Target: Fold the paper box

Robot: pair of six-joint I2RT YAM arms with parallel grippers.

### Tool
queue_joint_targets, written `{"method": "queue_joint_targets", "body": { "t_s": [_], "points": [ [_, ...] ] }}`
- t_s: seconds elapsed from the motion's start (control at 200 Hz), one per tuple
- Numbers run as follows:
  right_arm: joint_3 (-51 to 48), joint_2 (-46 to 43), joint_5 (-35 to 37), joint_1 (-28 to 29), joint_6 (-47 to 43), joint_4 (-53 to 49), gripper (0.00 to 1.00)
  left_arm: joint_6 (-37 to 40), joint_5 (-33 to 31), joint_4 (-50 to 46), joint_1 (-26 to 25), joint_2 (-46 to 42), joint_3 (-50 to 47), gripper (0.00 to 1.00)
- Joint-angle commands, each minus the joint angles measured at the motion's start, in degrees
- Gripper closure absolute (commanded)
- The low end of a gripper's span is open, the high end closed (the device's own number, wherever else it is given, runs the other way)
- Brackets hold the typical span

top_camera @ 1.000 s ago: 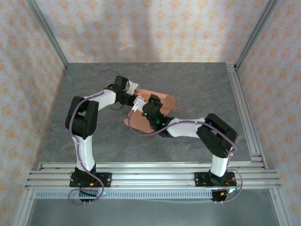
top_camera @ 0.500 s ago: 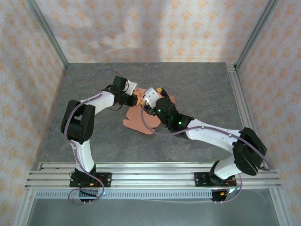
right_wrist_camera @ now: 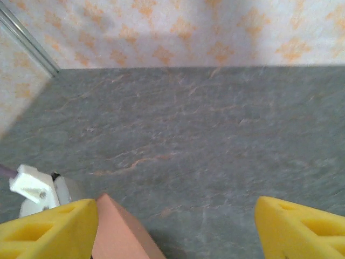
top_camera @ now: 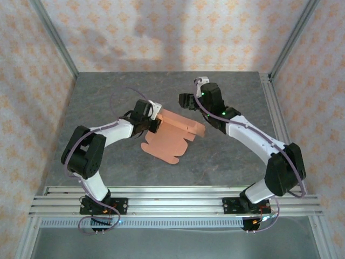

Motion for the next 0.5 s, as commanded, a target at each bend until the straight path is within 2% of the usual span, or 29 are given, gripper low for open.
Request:
{"method": "queue_joint_targets", "body": {
  "t_s": [0.0,0.18,0.496],
  "points": [
    [2.84,4.11,-14.26,-1.32,6.54,-5.64,0.24,-0.13,-2.9,3.99,-1.08,-0.98,-1.02,0.99],
    [7.7,11.55,-20.91,-2.5,6.21,-10.91,0.26,-0.81,-2.45,5.21,-1.36,0.67,-0.76,0.98],
    [10.46,20.43,-29.89,-2.7,7.23,-10.29,0.33,-0.42,-1.01,5.17,-1.42,2.38,-0.46,0.94]
  ]
}}
